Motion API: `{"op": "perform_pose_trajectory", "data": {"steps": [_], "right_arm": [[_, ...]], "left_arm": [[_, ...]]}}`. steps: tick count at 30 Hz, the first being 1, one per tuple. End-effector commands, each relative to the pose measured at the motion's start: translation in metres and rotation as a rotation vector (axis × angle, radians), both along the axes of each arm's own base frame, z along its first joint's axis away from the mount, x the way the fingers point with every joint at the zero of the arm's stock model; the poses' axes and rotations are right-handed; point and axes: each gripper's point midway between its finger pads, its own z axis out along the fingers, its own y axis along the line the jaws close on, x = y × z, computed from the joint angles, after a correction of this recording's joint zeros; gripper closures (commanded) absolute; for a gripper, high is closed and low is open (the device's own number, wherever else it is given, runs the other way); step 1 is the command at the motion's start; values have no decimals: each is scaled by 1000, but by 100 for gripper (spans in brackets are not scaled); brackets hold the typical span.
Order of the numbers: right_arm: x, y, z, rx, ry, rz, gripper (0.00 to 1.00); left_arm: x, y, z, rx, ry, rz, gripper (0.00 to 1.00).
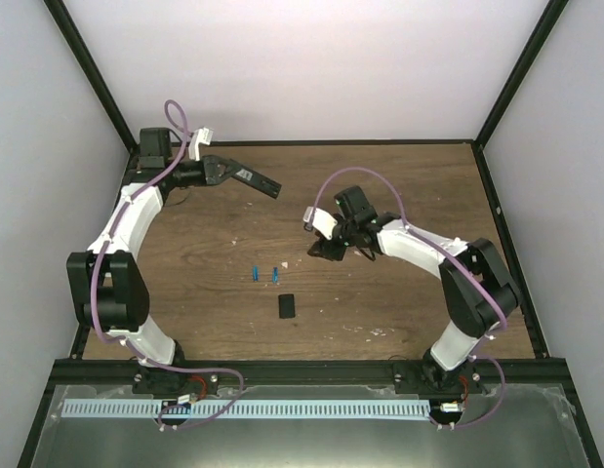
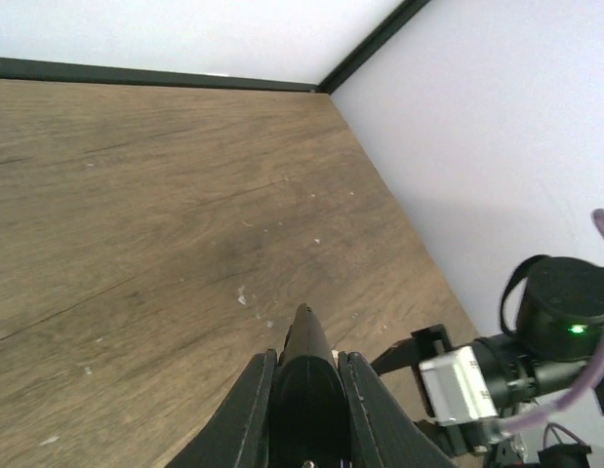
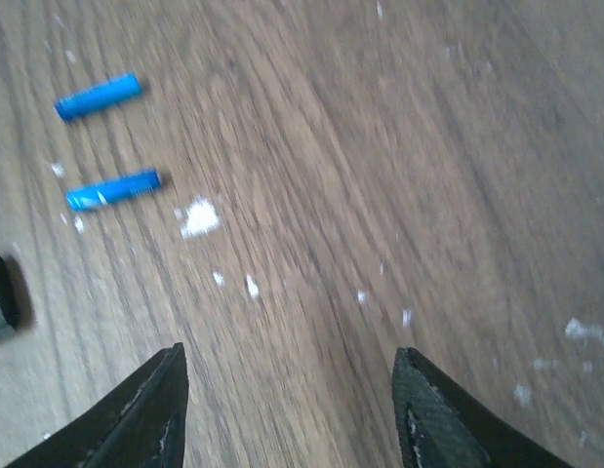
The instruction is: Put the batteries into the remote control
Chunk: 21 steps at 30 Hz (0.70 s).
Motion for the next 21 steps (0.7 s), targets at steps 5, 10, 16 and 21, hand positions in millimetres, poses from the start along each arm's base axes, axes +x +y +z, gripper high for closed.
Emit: {"op": "perform_pose_trajectory", "data": {"steps": [5, 10, 16, 21], "right_arm": [[-28, 56, 23, 5, 282, -101, 48], [-57, 69, 16, -43, 395, -158, 47], [-90, 79, 14, -56, 537, -224, 45], [-110, 82, 7, -84, 625, -283, 45]], "left_arm": [[5, 18, 11, 40, -63, 91, 100], [3, 20, 8, 39, -48, 107, 100], [-1, 25, 11, 46, -45, 126, 100], [-4, 31, 12, 41, -34, 136, 100]]}}
